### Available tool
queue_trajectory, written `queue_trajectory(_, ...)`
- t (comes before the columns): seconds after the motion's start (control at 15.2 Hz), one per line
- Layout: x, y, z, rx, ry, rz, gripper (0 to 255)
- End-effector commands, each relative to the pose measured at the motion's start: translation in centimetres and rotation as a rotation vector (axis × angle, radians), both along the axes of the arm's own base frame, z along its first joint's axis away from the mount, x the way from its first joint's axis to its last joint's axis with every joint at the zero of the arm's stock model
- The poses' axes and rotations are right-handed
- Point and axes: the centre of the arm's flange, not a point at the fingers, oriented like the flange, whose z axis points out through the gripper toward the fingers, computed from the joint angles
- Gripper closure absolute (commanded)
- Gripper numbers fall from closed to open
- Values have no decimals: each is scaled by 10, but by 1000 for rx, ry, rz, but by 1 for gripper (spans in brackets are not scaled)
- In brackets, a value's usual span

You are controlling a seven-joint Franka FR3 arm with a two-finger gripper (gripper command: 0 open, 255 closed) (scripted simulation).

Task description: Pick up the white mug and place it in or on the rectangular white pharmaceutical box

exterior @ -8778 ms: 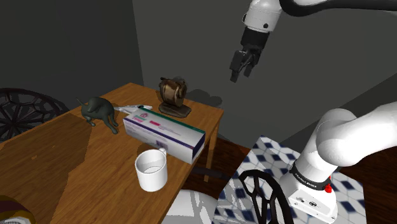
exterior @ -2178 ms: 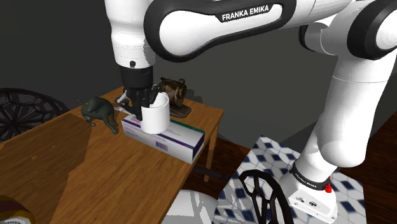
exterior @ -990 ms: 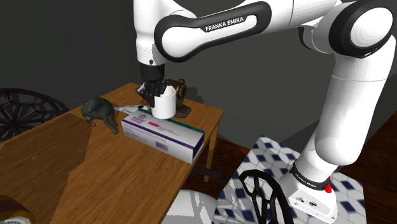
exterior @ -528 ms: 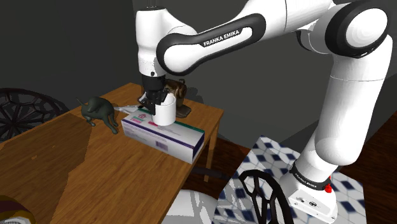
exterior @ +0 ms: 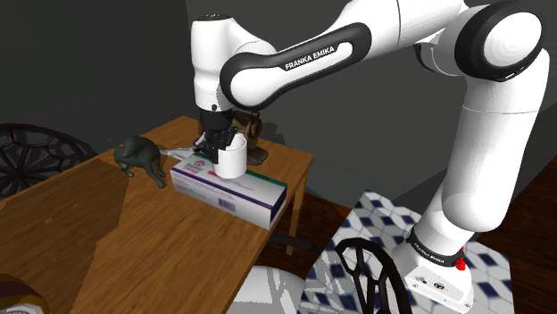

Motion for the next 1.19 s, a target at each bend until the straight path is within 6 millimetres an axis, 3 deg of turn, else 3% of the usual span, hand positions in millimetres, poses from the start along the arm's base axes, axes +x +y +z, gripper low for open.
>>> queue_trajectory(0.0,0,0,0,0,-1,0,0)
queue_trajectory(0.33,0,0,0,0,-1,0,0)
queue_trajectory(0.59,-6,1,50,0,-1,0,0)
queue_trajectory(1.12,-6,1,50,0,-1,0,0)
